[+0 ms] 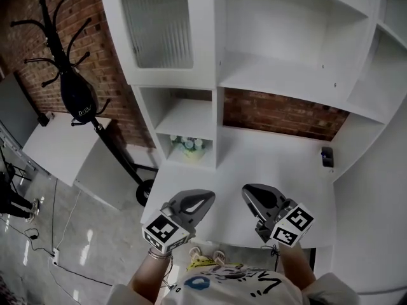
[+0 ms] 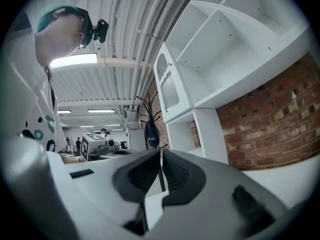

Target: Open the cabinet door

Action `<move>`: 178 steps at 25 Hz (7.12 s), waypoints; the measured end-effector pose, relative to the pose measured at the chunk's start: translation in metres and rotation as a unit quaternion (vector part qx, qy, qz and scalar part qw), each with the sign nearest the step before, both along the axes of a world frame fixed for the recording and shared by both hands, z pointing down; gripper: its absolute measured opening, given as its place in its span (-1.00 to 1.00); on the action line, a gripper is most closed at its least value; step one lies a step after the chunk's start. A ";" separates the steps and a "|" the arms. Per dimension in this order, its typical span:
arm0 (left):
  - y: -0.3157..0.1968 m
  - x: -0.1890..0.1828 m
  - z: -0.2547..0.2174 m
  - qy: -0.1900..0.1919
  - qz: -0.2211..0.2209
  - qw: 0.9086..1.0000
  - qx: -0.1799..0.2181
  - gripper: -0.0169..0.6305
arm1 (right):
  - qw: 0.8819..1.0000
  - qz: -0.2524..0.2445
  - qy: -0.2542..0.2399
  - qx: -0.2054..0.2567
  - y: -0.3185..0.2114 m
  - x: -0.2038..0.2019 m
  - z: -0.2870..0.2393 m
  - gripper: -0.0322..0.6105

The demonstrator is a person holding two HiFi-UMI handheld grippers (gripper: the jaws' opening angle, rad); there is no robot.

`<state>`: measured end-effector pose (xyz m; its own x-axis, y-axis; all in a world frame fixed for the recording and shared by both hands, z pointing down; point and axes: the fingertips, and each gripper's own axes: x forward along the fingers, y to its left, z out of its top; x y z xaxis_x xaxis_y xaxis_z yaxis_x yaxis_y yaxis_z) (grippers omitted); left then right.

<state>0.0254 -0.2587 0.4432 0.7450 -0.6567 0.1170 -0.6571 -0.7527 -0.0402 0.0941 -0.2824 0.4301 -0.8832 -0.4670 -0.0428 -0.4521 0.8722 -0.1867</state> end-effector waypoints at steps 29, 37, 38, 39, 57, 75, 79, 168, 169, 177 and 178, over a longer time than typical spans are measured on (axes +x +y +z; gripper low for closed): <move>-0.065 -0.043 -0.219 -0.049 0.038 0.972 0.225 -0.90 | 0.961 -0.048 0.024 0.271 -0.049 -0.074 -0.234 -0.81; -0.082 -0.064 -0.293 -0.022 0.019 0.962 0.271 -0.90 | 0.952 -0.012 -0.014 0.307 -0.071 -0.073 -0.318 -0.81; -0.081 -0.066 -0.300 -0.020 0.016 0.960 0.277 -0.90 | 0.951 -0.001 -0.019 0.307 -0.075 -0.071 -0.328 -0.81; -0.081 -0.068 -0.306 -0.021 0.012 0.959 0.283 -0.90 | 0.951 0.009 -0.022 0.308 -0.079 -0.070 -0.337 -0.81; -0.151 -0.092 -0.409 -0.123 -0.089 0.918 0.367 -0.90 | 0.927 0.107 0.051 0.357 -0.141 -0.098 -0.406 -0.81; -0.220 -0.070 -0.455 -0.275 -0.158 0.877 0.361 -0.90 | 0.883 0.162 0.148 0.416 -0.162 -0.113 -0.423 -0.81; -0.225 -0.063 -0.454 -0.316 -0.151 0.868 0.353 -0.53 | 0.875 0.161 0.151 0.432 -0.155 -0.113 -0.428 -0.81; -0.004 -0.236 -0.471 -0.111 -0.073 0.951 0.278 -0.68 | 0.900 -0.240 -0.052 0.360 0.056 -0.242 -0.379 -0.81; -0.001 -0.241 -0.470 -0.110 -0.079 0.951 0.277 -0.68 | 0.900 -0.242 -0.053 0.357 0.057 -0.245 -0.377 -0.81; 0.006 -0.297 -0.468 -0.079 -0.157 0.945 0.275 -0.70 | 0.901 -0.277 -0.074 0.324 0.055 -0.282 -0.364 -0.81; 0.005 -0.301 -0.468 -0.075 -0.165 0.944 0.274 -0.71 | 0.902 -0.283 -0.078 0.317 0.055 -0.285 -0.364 -0.81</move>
